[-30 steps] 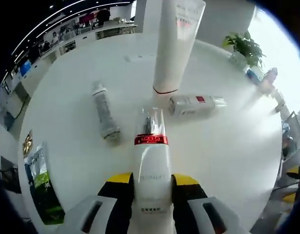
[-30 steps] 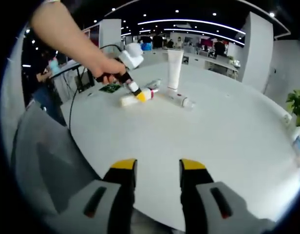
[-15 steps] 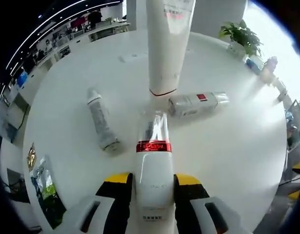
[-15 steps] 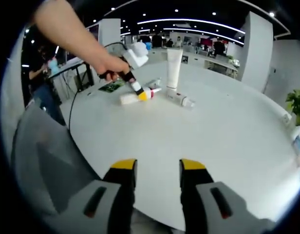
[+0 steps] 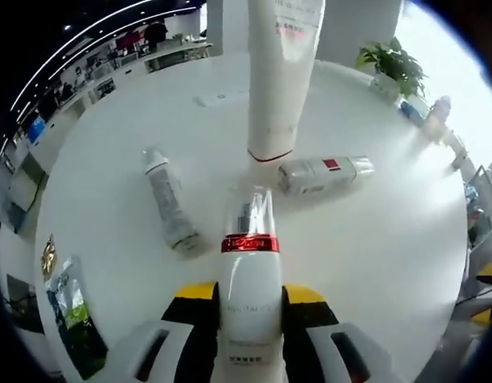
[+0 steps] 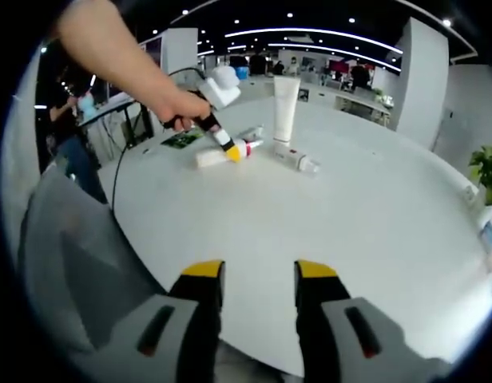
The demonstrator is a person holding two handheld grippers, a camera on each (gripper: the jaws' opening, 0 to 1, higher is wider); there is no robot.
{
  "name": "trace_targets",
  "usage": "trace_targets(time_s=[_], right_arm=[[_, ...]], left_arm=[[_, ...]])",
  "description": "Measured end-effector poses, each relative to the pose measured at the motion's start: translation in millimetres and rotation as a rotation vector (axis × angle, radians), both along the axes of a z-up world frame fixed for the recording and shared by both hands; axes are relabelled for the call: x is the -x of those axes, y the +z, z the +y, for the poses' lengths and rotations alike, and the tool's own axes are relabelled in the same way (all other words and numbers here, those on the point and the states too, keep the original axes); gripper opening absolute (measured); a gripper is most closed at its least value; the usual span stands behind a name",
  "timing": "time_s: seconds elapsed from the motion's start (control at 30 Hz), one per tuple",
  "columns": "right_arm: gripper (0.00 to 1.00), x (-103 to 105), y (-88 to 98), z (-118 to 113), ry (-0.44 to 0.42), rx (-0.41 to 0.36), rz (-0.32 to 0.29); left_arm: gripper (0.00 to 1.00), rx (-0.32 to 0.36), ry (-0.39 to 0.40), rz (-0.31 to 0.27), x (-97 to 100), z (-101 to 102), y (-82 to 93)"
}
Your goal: Arrange the skincare products in the storage area until every visible bottle or jar stands upright without overlapping.
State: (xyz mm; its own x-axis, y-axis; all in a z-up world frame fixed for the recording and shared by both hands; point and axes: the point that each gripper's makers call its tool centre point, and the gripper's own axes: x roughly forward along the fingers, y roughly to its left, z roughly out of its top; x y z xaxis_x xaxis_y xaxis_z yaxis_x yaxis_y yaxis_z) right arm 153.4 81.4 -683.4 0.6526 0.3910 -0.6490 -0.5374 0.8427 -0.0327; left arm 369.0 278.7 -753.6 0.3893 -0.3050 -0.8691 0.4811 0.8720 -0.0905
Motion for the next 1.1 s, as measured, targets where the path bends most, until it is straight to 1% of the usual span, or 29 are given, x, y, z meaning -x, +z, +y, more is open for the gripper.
trace_targets(time_s=[0.13,0.17,0.23,0.33,0.37,0.43,0.57,0.63,0.77,0.93,0.97,1.07,1.1], right_arm=[[0.36,-0.1,-0.1,0.3,0.0,0.0,0.0],[0.36,-0.1,-0.4,0.4,0.0,0.001,0.001],[0.36,0.0,-0.6,0.7,0.001,0.001,0.002],[0.36,0.3,-0.9,1.2,0.002,0.002,0.004],[0.36,0.4,-1.0,1.5,0.003,0.002,0.005],[0.36,0.6,-1.2,2.1,0.006,0.003,0.006],[0.36,1.1,-1.6,3.3,0.011,0.002,0.008],[0.36,1.3,-0.9,4.3,0.016,0.0,0.007],[0.36,1.7,0.2,5.6,0.021,-0.003,0.005],[0.36,2.1,1.5,7.2,0.025,-0.009,0.003],[0.36,2.3,2.0,7.9,0.028,-0.012,0.002],[0.36,2.9,2.1,8.9,0.036,-0.012,0.002],[0.36,3.5,2.1,9.8,0.041,-0.013,0.004]], left_arm=[[0.29,0.048,0.016,0.033,3.6,-1.5,1.0],[0.29,0.075,0.028,0.048,6.5,-2.1,1.9],[0.29,0.102,0.044,0.046,9.3,-2.7,4.1],[0.29,0.175,0.061,0.057,14.5,-9.9,10.4],[0.29,0.184,0.065,0.054,14.9,-11.0,11.8],[0.29,0.25,0.089,0.044,17.6,-18.4,20.7],[0.29,0.311,0.087,0.019,23.6,-25.7,35.1],[0.29,0.326,0.084,0.008,27.1,-27.8,40.8],[0.29,0.388,0.104,-0.018,37.4,-32.3,57.9],[0.29,0.418,0.115,-0.031,42.9,-33.6,66.5],[0.29,0.453,0.117,-0.057,55.2,-35.4,82.0],[0.29,0.474,0.12,-0.071,61.9,-35.5,90.2],[0.29,0.492,0.124,-0.081,67.4,-35.2,96.2]])
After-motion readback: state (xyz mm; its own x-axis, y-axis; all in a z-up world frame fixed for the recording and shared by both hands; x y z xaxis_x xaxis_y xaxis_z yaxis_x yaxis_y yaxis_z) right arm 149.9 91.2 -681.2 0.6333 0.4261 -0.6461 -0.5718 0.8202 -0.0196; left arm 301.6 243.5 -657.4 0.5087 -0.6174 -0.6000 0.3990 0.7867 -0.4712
